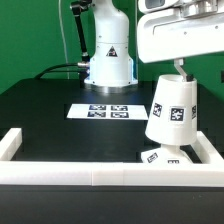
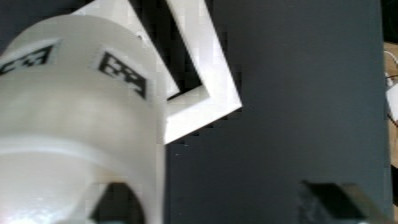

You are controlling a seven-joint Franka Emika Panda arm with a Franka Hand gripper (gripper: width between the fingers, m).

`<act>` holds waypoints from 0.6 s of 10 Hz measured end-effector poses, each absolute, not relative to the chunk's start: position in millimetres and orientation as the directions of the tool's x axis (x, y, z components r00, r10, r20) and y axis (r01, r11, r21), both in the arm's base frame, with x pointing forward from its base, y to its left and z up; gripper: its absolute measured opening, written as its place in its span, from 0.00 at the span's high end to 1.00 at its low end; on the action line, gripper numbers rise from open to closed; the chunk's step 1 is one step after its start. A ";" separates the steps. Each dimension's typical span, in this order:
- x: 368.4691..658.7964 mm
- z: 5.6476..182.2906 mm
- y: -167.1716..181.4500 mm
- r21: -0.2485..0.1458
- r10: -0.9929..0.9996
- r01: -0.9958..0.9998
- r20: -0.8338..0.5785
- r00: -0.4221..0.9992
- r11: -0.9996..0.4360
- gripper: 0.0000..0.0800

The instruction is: Assemble lamp

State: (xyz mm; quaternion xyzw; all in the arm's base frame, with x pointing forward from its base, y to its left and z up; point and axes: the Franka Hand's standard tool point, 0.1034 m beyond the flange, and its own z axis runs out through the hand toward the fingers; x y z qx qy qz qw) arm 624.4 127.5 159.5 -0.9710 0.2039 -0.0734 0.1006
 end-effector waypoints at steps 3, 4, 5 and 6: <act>620.8 170.1 145.3 -0.221 -0.455 -0.427 0.093 0.886 -0.877 0.13; 618.9 173.0 155.2 -0.218 -0.472 -0.444 0.093 0.877 -0.869 0.13; 616.5 172.5 163.2 -0.221 -0.488 -0.461 0.087 0.868 -0.859 0.13; 616.2 171.8 164.1 -0.221 -0.482 -0.455 0.087 0.872 -0.863 0.13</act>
Offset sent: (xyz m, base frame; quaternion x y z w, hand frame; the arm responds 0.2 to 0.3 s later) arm -0.0084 0.0100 0.0147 -0.0796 0.0223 0.0367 0.9959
